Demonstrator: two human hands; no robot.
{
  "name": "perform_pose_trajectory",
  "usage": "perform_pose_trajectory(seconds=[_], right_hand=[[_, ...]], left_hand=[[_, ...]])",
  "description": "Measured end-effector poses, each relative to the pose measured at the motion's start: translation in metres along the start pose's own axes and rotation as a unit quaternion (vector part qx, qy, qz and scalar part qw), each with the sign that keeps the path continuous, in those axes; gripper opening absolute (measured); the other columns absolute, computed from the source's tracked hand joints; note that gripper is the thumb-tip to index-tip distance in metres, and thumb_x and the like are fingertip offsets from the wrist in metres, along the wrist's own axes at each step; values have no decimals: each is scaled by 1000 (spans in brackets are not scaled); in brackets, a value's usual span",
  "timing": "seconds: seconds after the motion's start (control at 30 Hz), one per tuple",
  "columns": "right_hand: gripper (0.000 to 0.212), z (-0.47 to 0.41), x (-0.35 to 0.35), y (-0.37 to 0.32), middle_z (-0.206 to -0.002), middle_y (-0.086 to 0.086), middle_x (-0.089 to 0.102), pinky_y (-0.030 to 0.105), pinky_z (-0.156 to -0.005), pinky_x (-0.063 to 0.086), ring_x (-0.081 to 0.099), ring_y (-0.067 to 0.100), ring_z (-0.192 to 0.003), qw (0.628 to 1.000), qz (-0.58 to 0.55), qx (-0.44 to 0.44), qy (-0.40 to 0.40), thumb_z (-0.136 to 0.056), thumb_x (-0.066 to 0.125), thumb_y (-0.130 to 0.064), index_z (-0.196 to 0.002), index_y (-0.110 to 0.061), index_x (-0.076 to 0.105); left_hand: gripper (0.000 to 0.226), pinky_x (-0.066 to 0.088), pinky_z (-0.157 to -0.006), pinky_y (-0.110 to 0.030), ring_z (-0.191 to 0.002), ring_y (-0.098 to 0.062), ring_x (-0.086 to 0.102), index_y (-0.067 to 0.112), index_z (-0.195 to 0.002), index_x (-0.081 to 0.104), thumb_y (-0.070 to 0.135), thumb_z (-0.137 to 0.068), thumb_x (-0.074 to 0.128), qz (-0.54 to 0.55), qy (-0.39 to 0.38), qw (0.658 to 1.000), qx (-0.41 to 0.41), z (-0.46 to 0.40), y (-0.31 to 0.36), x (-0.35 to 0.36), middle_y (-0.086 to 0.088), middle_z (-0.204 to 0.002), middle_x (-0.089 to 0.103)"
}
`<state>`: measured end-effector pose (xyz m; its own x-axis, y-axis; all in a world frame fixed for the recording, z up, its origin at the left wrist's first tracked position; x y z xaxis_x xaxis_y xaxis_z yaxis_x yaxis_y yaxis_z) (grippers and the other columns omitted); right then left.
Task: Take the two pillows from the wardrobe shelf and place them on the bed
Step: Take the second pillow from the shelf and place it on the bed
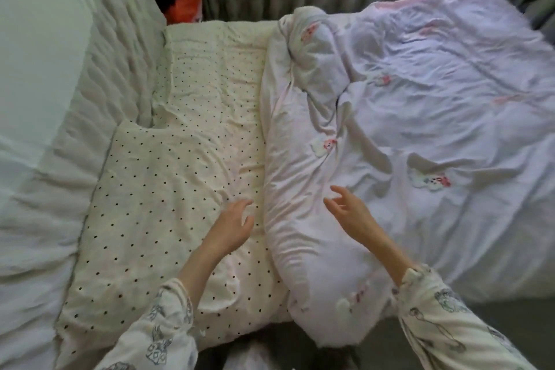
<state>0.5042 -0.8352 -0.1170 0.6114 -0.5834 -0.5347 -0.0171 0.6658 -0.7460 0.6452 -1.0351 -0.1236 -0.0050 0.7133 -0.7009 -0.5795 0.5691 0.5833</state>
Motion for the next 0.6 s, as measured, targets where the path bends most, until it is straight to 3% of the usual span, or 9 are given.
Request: perform_pose_trajectory(seconds=[0.07,0.3,0.5,0.6], right_hand=[[44,21,-40,29,-119,10,62,12,-67,38,54,12,-93,999,-27,13,37,-92,54,-30,-133,-15,47],[44,104,-209,143,-121,9,60,25,-80,43,59,17,-103,977,-129,53,160,-92,53,-32,-133,-17,46],[40,182,-329,232,-123,10,61,30,-88,44,59,21,-109,931,-211,96,282,-92,54,-30,-129,-19,49],[37,213,-370,272,-115,9,63,20,-78,46,59,14,-96,901,-235,113,347,-91,56,-24,-127,-14,52]], left_hand=[[43,28,-106,-29,-132,-20,37,16,-137,39,28,-96,43,-13,-9,999,45,-1,47,17,-7,-144,40],[39,32,-102,-30,-124,-26,49,9,-130,49,19,-93,51,-38,11,979,198,0,225,86,-13,-134,53],[33,40,-93,-29,-114,-26,55,8,-124,55,15,-91,53,-3,-35,949,313,14,373,184,-11,-124,59],[29,46,-95,-39,-108,-27,59,7,-120,57,11,-91,52,36,-80,935,345,21,438,238,-9,-119,60]])
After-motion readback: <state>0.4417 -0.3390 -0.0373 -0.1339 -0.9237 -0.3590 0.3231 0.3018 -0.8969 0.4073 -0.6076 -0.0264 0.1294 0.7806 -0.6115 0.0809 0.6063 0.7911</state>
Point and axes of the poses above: each hand's wrist, its own z-axis away from the middle knuckle, its own x-axis out of the palm, y = z × x, the point moved 2 cm from there along -z, towards the middle knuckle
